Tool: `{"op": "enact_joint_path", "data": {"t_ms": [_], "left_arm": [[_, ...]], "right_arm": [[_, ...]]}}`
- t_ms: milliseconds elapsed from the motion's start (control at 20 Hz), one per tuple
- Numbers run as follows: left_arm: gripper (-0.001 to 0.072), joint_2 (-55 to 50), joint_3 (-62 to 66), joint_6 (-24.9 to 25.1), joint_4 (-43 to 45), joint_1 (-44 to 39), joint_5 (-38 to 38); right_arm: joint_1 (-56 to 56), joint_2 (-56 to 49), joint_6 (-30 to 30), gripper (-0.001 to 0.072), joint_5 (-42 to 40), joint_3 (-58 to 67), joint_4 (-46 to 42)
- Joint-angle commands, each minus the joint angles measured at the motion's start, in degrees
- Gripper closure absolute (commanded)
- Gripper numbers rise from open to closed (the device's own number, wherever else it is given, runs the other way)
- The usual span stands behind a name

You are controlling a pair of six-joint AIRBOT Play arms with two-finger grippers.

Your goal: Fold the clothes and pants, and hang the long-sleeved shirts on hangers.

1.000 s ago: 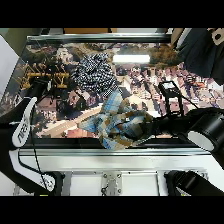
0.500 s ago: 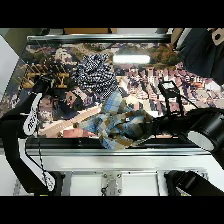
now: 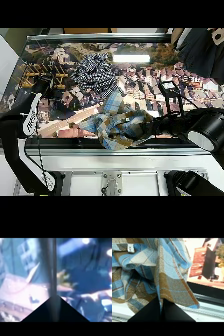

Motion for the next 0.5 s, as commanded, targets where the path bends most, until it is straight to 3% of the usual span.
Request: {"op": "enact_joint_path", "data": {"t_ms": [0, 450], "left_arm": [[0.0694, 5.5, 0.2, 0.6, 0.6, -0.2, 0.1], [0.0693, 29.1, 0.1, 7.0, 0.3, -12.9, -10.8]], "right_arm": [[0.0, 0.0, 0.0, 0.0697, 0.0, 0.0, 0.0], [0.0, 0.0, 0.0, 0.0697, 0.0, 0.0, 0.0]]}}
